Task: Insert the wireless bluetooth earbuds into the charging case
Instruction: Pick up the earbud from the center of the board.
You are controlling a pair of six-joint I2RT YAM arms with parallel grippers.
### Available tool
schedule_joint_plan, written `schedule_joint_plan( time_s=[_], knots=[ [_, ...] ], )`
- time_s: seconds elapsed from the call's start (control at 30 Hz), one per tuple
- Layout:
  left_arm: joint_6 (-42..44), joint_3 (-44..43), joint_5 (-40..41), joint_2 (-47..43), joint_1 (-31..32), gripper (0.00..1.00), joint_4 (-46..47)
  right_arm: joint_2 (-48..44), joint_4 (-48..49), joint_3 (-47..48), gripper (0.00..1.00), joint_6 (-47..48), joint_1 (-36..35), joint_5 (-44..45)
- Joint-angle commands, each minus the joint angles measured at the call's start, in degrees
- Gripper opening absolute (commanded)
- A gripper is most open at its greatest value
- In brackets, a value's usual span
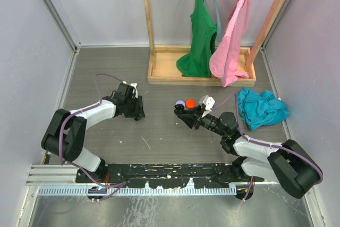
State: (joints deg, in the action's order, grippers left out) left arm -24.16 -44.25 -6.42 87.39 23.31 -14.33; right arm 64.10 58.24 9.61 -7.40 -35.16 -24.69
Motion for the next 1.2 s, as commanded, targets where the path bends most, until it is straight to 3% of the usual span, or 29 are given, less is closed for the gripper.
schedule_joint_plan(
  time_s=[0.0, 0.2, 0.33, 0.53, 0.77, 0.97, 1.17],
  knots=[
    [2.6, -1.2, -5.5, 1.2, 1.8, 0.43, 0.6, -1.8, 2.8, 0.3, 0.02, 1.0, -0.1, 0.3],
    [3.5, -1.7, -6.7, -0.7, 3.1, 0.42, -2.8, -2.1, 2.0, 0.4, 0.02, 1.0, -0.2, 0.2],
    [1.5, -0.8, -4.3, -7.4, 3.1, 0.43, -4.4, -2.3, 1.8, 0.4, 0.02, 1.0, -0.2, 0.1],
    [-8.7, 2.3, 8.0, -18.6, 3.1, 0.44, -8.7, -2.1, 1.6, 0.5, 0.02, 1.2, -0.2, 0.3],
    [-19.2, 5.8, 19.6, -23.9, 3.1, 0.44, -11.8, -2.6, 1.6, 0.5, 0.02, 1.0, -0.1, 0.2],
    [-27.7, 7.1, 20.0, -22.2, 3.1, 0.43, -8.4, -2.4, 1.1, 0.6, 0.02, 1.1, -0.1, 0.3],
    [-38.8, 3.0, 23.1, -17.8, 3.1, 0.44, -16.8, -2.3, 1.1, 0.7, 0.02, 1.0, -0.2, 0.2]
  ],
)
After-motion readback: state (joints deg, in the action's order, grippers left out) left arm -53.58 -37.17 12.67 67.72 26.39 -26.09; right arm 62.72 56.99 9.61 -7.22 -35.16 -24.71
